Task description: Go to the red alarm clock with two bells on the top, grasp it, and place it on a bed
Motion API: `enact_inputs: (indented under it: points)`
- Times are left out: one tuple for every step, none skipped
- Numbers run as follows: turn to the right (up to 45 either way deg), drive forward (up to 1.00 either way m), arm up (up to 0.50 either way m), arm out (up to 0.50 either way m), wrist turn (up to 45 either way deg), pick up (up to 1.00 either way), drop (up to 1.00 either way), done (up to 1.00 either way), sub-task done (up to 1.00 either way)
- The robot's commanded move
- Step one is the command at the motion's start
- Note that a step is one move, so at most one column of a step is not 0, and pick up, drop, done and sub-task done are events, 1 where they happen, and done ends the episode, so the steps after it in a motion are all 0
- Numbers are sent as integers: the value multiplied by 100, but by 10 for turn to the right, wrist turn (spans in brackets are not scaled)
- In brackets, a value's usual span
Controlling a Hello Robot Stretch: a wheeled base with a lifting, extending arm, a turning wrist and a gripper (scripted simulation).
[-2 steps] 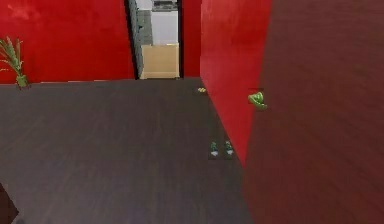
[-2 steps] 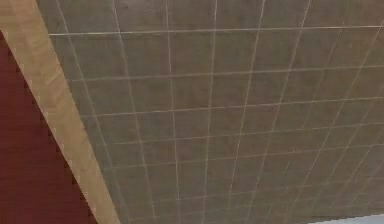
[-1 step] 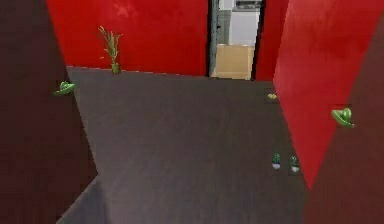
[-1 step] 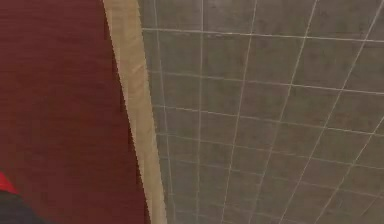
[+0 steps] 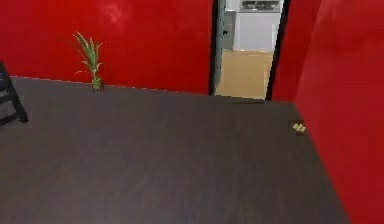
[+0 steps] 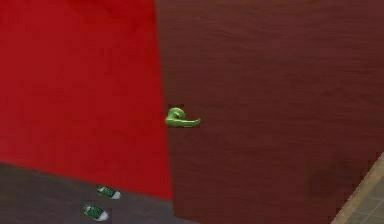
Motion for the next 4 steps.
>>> enact_inputs:
  points:
    - [-60, 0, 0, 0, 0, 0, 0, 0, 0]
    - [0, 55, 0, 0, 0, 0, 0, 0, 0]
    - [-360, 0, 0, 0, 0, 0, 0, 0, 0]
    - [0, 70, 0, 0, 0, 0, 0, 0, 0]
